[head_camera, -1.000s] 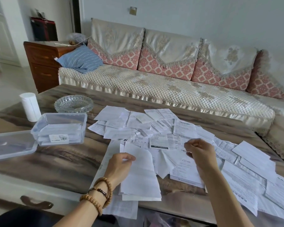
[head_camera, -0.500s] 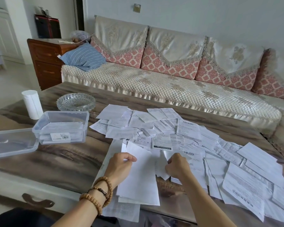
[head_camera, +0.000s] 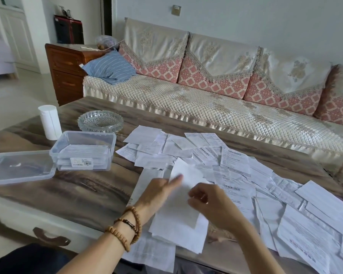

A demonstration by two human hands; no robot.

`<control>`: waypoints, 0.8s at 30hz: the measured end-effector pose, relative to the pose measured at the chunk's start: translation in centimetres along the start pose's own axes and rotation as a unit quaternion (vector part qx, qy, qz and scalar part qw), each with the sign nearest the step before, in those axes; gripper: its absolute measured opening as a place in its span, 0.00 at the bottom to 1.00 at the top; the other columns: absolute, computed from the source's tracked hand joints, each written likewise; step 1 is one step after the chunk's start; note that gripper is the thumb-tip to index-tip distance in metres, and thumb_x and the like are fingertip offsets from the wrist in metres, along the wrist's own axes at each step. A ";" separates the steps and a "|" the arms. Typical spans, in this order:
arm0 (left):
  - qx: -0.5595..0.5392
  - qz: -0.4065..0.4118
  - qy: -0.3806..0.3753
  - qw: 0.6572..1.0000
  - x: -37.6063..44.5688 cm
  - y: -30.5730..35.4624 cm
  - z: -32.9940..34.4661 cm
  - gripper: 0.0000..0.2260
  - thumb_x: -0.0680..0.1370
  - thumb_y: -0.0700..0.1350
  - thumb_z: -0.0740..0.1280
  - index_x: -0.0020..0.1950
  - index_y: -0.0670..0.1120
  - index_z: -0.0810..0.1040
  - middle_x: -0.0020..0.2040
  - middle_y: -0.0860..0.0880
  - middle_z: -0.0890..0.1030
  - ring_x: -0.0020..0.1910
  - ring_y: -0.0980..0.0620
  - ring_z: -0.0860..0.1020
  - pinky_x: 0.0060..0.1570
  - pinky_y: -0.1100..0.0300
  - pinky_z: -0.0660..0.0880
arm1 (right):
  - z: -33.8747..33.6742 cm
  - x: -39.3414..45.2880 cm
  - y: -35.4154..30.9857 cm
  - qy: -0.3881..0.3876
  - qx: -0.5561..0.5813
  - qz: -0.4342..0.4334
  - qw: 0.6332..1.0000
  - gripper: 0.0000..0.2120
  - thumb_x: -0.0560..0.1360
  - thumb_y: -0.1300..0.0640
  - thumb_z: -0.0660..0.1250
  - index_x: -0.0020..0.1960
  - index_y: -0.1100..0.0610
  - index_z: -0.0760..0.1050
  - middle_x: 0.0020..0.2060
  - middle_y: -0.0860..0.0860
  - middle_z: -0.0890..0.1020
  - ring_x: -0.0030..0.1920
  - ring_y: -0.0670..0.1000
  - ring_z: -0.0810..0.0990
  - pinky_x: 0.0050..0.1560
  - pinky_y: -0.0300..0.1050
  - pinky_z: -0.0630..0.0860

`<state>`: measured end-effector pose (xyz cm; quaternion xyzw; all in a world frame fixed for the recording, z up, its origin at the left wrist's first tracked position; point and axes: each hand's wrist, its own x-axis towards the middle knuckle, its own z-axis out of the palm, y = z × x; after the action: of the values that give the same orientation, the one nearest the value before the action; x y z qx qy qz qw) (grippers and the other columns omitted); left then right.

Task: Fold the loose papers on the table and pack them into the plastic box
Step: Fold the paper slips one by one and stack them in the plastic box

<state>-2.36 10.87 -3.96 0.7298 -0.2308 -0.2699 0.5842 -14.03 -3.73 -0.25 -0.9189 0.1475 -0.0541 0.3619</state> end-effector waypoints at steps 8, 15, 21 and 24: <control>0.220 0.074 -0.075 0.970 -1.4 0.5 -6.1 0.17 0.70 0.49 0.71 0.59 0.55 0.77 0.54 0.58 0.82 0.54 0.58 0.80 0.56 0.55 0.78 | 0.5 3.2 -2.7 0.053 -0.027 0.008 0.998 0.43 0.67 0.48 0.78 0.75 0.52 0.60 0.64 0.48 0.73 0.65 0.49 0.71 0.64 0.48 0.69; 0.267 0.098 -0.028 0.958 -2.8 1.1 -10.4 0.43 0.71 0.44 0.76 0.76 0.65 0.54 0.66 0.53 0.54 0.65 0.59 0.72 0.49 0.77 0.68 | 4.4 6.0 -4.8 -0.055 0.089 -0.029 0.994 0.09 0.70 0.61 0.74 0.35 0.50 0.79 0.28 0.41 0.79 0.31 0.39 0.75 0.33 0.35 0.72; -0.055 0.117 0.193 0.973 -4.2 -1.0 -16.7 0.14 0.65 0.41 0.79 0.49 0.46 0.84 0.46 0.51 0.86 0.46 0.53 0.84 0.48 0.56 0.79 | 7.8 6.9 -7.5 0.077 0.401 -0.045 0.912 0.05 0.72 0.66 0.72 0.47 0.61 0.83 0.41 0.57 0.86 0.41 0.55 0.84 0.44 0.52 0.81; -0.118 0.112 0.251 0.954 -4.9 -2.1 -17.3 0.14 0.66 0.35 0.79 0.48 0.46 0.84 0.44 0.54 0.86 0.44 0.56 0.84 0.43 0.57 0.80 | 10.7 7.1 -8.5 0.065 0.426 -0.038 0.902 0.06 0.72 0.68 0.72 0.48 0.61 0.83 0.42 0.55 0.86 0.42 0.53 0.84 0.44 0.47 0.82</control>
<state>5.47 27.08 -2.41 0.6690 -0.1236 -0.0365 0.7320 -3.09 6.94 -2.34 -0.6767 0.0988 -0.1853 0.7057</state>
